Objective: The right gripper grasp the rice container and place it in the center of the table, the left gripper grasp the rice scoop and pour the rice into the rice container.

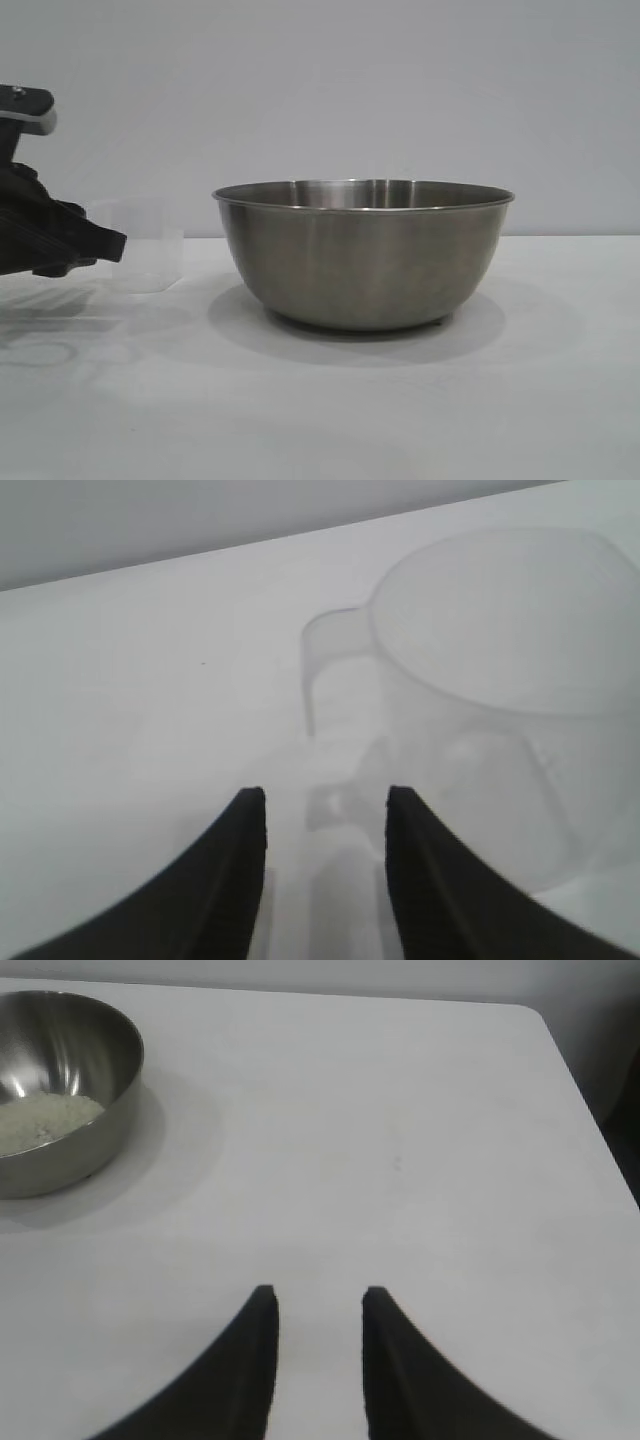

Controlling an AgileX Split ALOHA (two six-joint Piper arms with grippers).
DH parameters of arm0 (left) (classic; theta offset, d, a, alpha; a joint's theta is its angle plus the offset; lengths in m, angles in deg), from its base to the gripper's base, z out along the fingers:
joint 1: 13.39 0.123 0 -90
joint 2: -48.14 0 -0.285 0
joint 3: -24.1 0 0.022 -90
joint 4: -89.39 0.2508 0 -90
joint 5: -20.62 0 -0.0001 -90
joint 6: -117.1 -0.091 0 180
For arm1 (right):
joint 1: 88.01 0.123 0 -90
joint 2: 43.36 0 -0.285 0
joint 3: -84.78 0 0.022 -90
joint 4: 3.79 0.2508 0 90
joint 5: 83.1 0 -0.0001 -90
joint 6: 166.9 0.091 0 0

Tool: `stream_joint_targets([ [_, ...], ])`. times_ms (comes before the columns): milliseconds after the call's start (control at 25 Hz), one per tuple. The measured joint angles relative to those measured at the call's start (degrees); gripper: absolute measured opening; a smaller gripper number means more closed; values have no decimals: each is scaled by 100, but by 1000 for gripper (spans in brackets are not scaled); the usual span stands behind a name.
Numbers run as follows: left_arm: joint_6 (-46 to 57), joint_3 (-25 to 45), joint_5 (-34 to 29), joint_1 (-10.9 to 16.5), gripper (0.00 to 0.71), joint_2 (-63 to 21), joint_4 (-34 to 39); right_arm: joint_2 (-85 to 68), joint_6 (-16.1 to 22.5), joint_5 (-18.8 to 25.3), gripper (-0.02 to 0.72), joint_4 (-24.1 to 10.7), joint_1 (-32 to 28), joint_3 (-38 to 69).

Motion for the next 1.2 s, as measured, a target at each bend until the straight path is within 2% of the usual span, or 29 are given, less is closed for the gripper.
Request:
stream_joint_targets([
  [240, 366, 401, 0, 0, 246, -680, 526, 0, 0, 0, 206, 0, 0, 0],
  [400, 366, 428, -446, 0, 246, -1123, 631, 0, 0, 0, 206, 0, 0, 0],
  [480, 366, 442, -1167, 0, 246, -1605, 653, 0, 0, 0, 206, 0, 0, 0],
  [720, 304, 449, -2725, 0, 246, -2776, 663, 0, 0, 0, 206, 0, 0, 0],
  [960, 253, -132, -4819, 0, 246, -3557, 663, 0, 0, 0, 206, 0, 0, 0],
  [1200, 247, -860, -6736, 0, 449, -4114, 663, 0, 0, 0, 206, 0, 0, 0],
])
